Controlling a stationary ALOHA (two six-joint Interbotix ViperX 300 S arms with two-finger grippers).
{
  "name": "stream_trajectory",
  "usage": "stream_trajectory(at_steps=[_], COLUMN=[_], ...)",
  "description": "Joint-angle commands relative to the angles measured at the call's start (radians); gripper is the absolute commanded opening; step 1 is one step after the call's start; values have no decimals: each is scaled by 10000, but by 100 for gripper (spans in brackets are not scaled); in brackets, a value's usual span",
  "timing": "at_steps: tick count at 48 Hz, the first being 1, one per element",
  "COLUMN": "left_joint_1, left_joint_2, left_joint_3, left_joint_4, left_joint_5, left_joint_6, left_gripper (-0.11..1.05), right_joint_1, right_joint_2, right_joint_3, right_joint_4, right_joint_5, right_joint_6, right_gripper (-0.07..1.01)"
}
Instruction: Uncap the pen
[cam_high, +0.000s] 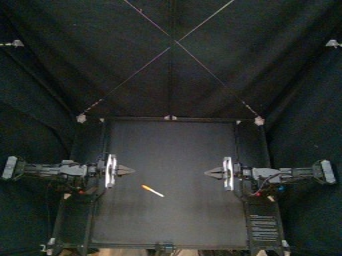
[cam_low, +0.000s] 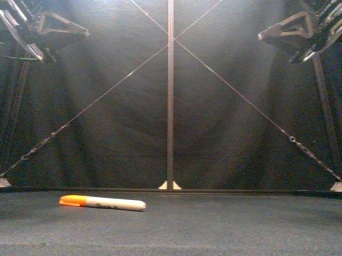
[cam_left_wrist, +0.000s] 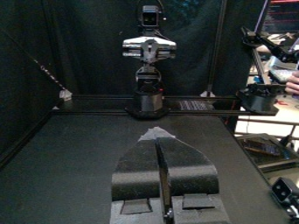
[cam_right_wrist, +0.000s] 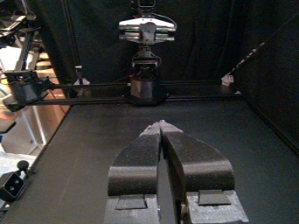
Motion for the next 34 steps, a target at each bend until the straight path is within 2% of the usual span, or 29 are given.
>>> stream_trajectory(at_steps=[1,8,13,18,28,34], left_joint_1=[-31,-77,-92,-92,-107,-107], left_joint_2=[92,307,660,1166,2117,2347], left_joint_3=[123,430,491,445,399,368], left_joint_4=[-92,-138,-138,-138,-138,-138], left_joint_5=[0,-15,-15,-15,0,-15], left_joint_6=[-15,-15,-15,-15,0,15], left_gripper=[-6,-3,-1,-1,-1,3], right_joint_1=[199,736,1089,1227,1243,1227], right_joint_2=[614,2378,3958,5446,8099,9357], right_joint_3=[-199,-890,-1565,-2270,-3497,-4264], right_joint_4=[153,522,644,859,2163,2884], right_joint_5=[-77,-92,-138,-153,-138,-123], right_joint_6=[215,583,629,644,629,629], right_gripper=[-5,-1,-1,-1,0,2])
